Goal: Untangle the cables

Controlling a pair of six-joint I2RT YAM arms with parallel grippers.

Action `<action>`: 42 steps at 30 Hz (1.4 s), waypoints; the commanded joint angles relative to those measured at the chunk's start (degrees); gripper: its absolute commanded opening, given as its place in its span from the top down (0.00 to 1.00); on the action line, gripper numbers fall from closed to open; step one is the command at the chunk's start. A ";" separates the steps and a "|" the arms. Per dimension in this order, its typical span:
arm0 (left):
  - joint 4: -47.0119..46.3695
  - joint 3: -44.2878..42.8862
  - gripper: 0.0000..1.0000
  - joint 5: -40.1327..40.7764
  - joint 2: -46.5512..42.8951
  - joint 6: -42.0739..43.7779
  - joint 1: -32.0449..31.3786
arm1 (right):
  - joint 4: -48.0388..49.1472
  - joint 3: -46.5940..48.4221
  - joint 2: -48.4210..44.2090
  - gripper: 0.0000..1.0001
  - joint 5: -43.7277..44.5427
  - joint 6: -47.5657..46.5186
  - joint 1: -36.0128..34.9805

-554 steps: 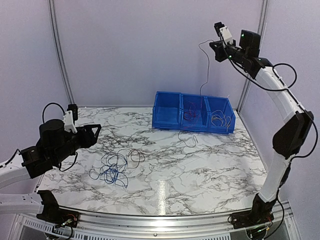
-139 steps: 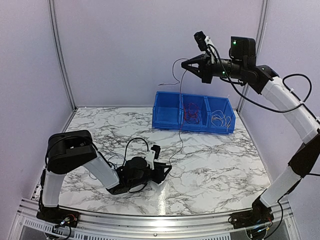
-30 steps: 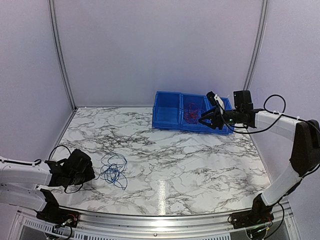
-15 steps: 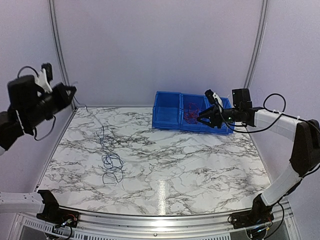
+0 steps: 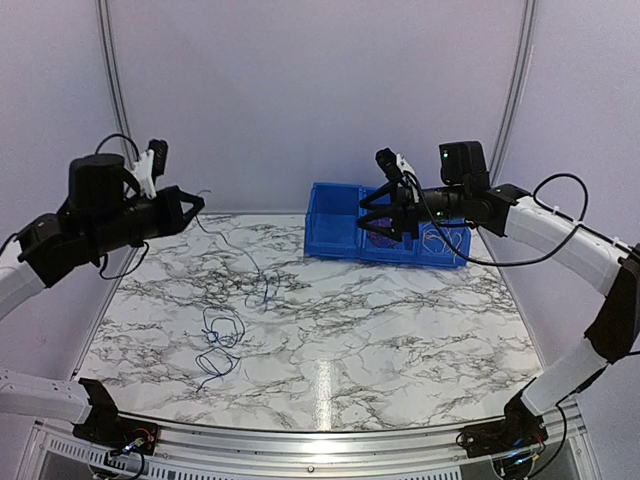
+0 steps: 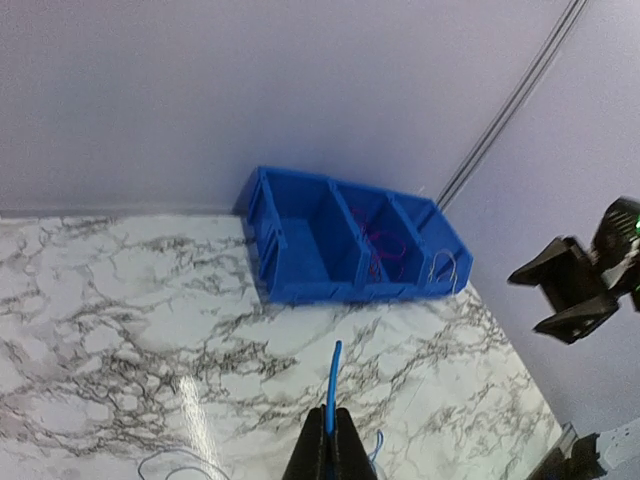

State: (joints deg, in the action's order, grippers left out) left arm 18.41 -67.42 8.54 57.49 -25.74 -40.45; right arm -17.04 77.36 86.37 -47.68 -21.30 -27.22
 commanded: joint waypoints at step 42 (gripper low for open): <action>-22.20 7.65 1.00 -15.21 20.99 8.87 -20.02 | -18.17 5.52 5.02 0.63 -1.91 -14.56 -17.58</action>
State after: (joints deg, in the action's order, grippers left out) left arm -1.21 -60.20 -5.61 79.35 -17.72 -60.07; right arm -33.98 80.60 91.35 -46.46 -36.05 -44.40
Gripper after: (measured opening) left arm 0.020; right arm 0.412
